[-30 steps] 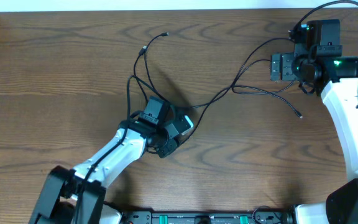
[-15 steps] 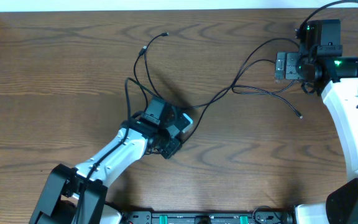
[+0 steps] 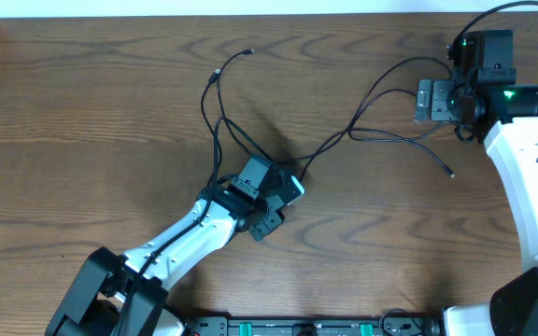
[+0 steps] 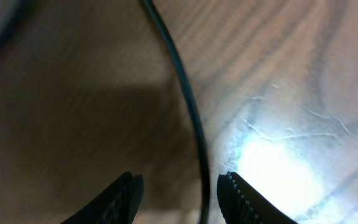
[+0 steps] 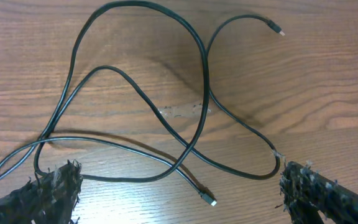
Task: Untangle cables
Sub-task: 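Release the cable and return the left gripper to its left position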
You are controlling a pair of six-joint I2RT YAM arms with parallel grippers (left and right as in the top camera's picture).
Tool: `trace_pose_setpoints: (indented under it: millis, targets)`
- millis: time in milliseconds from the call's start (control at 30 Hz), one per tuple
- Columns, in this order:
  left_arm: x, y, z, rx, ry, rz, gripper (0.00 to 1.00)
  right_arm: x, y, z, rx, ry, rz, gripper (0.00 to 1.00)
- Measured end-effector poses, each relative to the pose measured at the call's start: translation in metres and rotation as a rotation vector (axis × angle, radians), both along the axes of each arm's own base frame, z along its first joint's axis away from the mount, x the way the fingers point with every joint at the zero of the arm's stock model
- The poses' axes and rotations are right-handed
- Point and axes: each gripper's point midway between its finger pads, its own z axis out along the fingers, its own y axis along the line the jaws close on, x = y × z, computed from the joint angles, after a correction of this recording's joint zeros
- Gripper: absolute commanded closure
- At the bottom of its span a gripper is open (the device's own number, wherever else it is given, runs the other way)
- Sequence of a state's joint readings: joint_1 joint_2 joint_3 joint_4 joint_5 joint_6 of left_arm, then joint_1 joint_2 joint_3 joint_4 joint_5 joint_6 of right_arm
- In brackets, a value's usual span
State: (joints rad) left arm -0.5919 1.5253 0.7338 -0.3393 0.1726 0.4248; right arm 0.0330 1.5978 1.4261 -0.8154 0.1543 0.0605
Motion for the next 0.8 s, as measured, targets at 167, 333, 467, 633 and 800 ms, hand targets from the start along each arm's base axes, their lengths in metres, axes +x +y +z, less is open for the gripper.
trace_pose_setpoints:
  millis: [167, 333, 467, 633, 800]
  targets:
    - [0.007, 0.0, -0.003, 0.01, -0.025, 0.003, 0.56, -0.001, 0.0, -0.001, 0.0, 0.006, 0.0, 0.01]
    - [0.007, 0.0, -0.017, 0.03, -0.003, -0.01, 0.6, -0.001, 0.001, -0.001, 0.003, 0.007, 0.002, 0.01]
    - [0.028, -0.014, -0.006, -0.03, -0.098, -0.009, 0.55, -0.001, 0.006, -0.002, 0.029, 0.009, 0.019, 0.01]
    - [0.061, -0.032, 0.054, -0.121, -0.267, 0.005, 0.6, -0.002, 0.012, -0.005, 0.051, 0.02, 0.038, 0.01]
    - [0.097, -0.04, 0.169, -0.262, -0.533, 0.049, 0.65, -0.013, 0.027, -0.042, 0.065, 0.098, 0.069, 0.01]
